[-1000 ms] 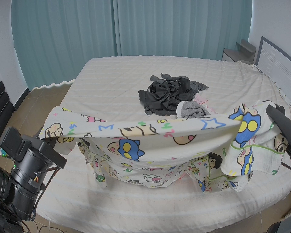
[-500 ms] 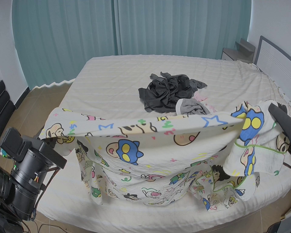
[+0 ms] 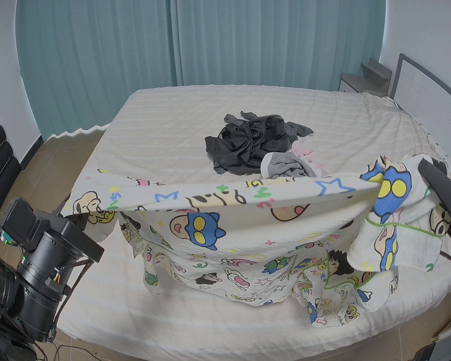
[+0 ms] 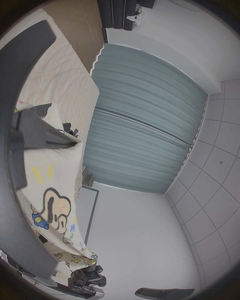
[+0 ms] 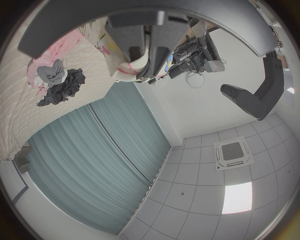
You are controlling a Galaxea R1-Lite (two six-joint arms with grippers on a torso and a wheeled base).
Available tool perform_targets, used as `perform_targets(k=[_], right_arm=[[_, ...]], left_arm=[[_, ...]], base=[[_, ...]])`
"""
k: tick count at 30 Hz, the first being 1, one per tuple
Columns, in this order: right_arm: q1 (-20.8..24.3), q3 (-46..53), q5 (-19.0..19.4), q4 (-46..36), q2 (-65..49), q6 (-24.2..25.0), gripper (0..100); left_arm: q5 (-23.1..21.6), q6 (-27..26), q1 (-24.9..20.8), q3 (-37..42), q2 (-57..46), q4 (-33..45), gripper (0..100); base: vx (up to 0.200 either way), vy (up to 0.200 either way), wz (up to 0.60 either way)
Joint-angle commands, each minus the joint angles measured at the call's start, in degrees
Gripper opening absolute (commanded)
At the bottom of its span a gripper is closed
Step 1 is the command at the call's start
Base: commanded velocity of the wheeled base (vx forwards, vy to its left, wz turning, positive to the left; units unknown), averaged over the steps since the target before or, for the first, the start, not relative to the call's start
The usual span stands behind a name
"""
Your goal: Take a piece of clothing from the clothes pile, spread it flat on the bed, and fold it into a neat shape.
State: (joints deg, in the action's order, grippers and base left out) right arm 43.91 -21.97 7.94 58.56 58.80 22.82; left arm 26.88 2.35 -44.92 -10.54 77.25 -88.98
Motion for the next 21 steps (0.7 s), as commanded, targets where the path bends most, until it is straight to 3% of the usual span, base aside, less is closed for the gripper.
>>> perform_targets(k=[1,21], right_arm=[[0.03,-0.01,0.06,0.06,0.00,0.03,0],[0.03,-0.01,-0.03,0.06,0.00,0.03,0]], left_arm=[[0.01,0.02,0.01,0.00,0.18,-1.02,0],[0.01,-0.33,0.01,0.35,0.36,-1.02,0]], base=[[0.000,-0.200,0.00],[0.000,-0.200,0.00]])
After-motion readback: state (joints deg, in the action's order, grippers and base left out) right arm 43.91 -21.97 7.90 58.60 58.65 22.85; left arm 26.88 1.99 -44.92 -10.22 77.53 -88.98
